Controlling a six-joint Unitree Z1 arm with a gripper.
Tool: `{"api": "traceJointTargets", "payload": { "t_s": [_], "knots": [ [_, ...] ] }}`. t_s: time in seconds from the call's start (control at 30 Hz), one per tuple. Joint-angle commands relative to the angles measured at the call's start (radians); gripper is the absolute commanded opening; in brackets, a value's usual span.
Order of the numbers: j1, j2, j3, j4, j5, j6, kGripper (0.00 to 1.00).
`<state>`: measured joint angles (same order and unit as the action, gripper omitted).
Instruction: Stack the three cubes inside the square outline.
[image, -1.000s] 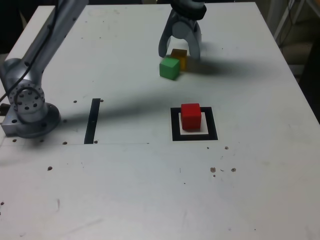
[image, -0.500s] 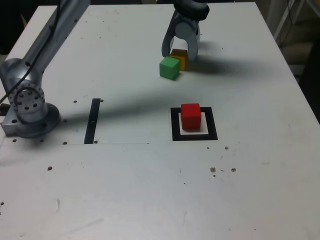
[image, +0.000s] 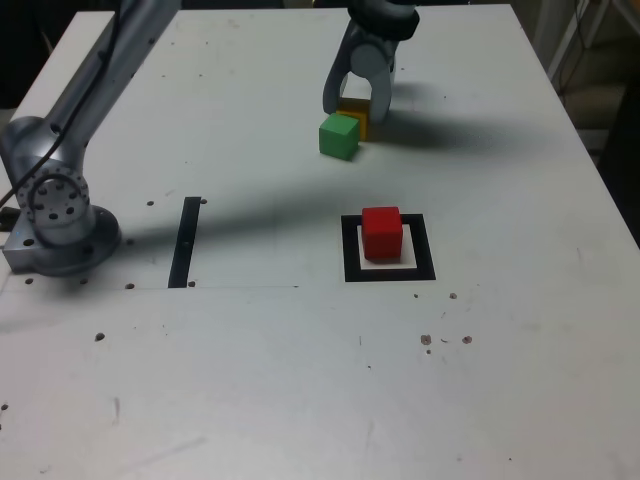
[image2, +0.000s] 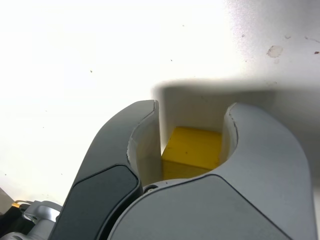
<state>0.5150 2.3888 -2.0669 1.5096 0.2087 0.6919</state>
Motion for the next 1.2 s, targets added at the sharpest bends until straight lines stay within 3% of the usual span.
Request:
{"api": "traceJointTargets", "payload": {
  "t_s": [0.0,0.5,0.8,0.97,1.17],
  "knots": [
    [-0.010,-0.014,-0.007,0.004,0.004,0.001,0.40],
    [-0.103,-0.114,-0.035,0.074,0.040,-0.040,0.40],
    [-0.206,-0.192,-0.008,0.116,0.039,-0.146,0.40],
    [-0.274,-0.232,0.027,0.127,0.020,-0.231,0.40],
    [-0.356,-0.269,0.092,0.127,-0.042,-0.365,0.40]
  ]
}}
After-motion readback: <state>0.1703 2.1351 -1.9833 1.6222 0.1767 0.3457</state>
